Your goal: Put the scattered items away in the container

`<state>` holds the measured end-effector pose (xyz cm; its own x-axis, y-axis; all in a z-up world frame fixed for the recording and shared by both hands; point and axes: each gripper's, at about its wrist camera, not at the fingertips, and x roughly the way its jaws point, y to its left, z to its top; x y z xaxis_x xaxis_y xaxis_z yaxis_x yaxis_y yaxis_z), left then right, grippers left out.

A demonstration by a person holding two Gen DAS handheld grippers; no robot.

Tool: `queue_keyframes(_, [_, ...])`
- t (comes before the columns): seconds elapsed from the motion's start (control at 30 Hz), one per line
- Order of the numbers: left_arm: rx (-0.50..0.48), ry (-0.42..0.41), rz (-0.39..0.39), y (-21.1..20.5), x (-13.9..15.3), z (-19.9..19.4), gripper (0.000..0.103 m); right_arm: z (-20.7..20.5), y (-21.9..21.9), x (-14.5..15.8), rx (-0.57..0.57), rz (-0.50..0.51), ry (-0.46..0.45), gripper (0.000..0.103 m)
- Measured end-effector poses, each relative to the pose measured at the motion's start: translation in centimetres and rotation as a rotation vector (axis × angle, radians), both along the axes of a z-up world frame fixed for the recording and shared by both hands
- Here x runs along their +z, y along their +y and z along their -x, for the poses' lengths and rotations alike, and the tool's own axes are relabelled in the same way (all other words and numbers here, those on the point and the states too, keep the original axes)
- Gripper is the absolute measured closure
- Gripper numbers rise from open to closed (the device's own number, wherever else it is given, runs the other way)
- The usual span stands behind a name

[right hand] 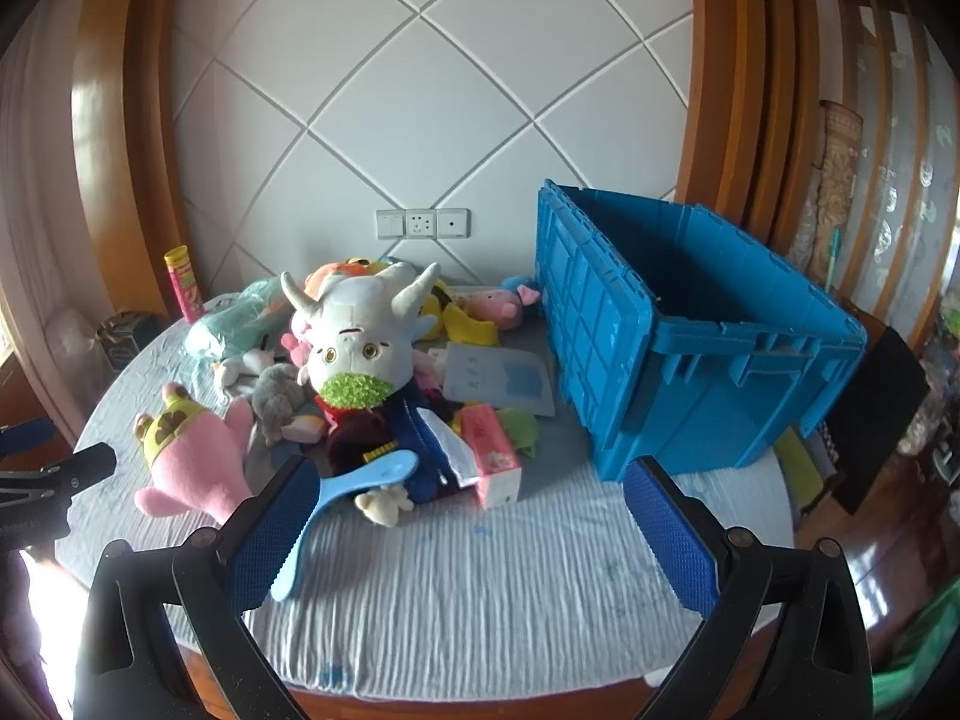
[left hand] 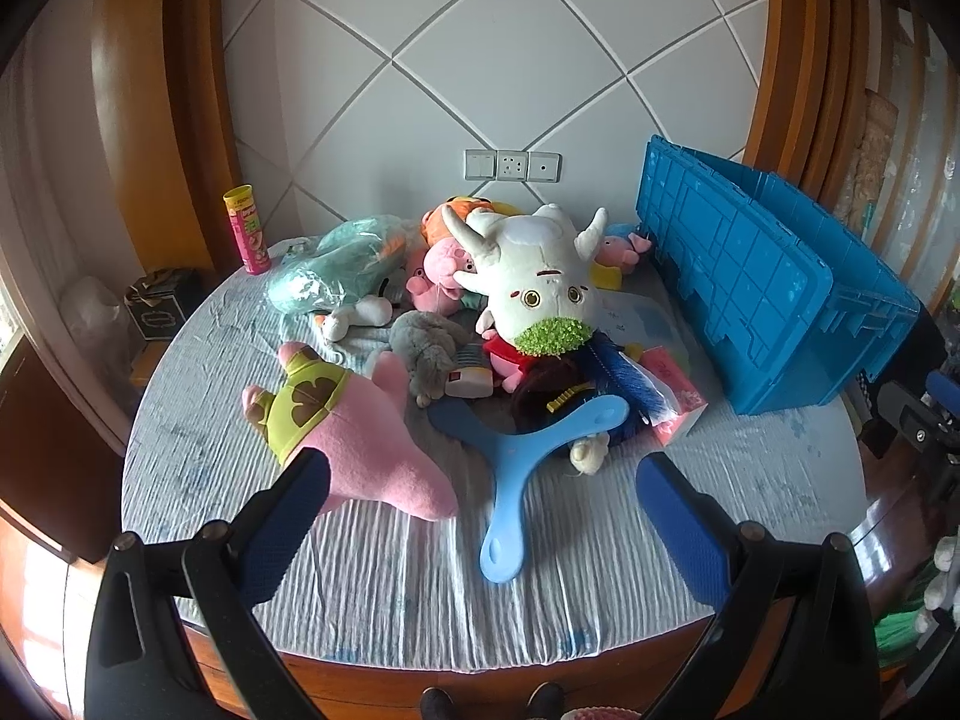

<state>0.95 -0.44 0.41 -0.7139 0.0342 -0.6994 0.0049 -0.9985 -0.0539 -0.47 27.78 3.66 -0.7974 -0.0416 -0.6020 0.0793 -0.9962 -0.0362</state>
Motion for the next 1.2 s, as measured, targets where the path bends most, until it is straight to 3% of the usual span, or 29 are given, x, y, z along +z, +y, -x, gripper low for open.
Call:
queue_keyframes(0.27, [-0.003, -0.02, 0.024, 0.4, -0.4, 0.2, 0.0, 0.4, 0.5, -0.3, 0.007, 0.009, -0.006, 0.0])
queue_keyframes(0.63, [-0.01, -0.049, -0.015, 1.4, -0.7, 0.3, 0.0, 0.8, 1.4, -0.5, 0.028, 0.025, -0.006, 0.0])
queue_keyframes(0.8, [-0.009, -0.023, -0.015, 1.5, -1.1, 0.3, 0.0, 1.1, 2.4, -0.9, 0.026, 0.032, -0.014, 0.0])
queue_keyframes(0.9, [0.011, 0.0, 0.019, 1.8, -1.4, 0.4, 0.0, 1.4, 2.8, -1.3, 0.029, 0.03, -0.019, 0.0])
queue_keyframes(1.07, [0.064, -0.039, -0.028, 1.2, -2.5, 1.2, 0.0, 1.9, 3.4, -1.6, 0.054, 0.005, -0.007, 0.0])
queue_keyframes(1.2, [0.127, -0.055, 0.01, 0.8, -3.3, 1.7, 0.0, 2.4, 4.0, -2.0, 0.095, 0.017, 0.006, 0.0])
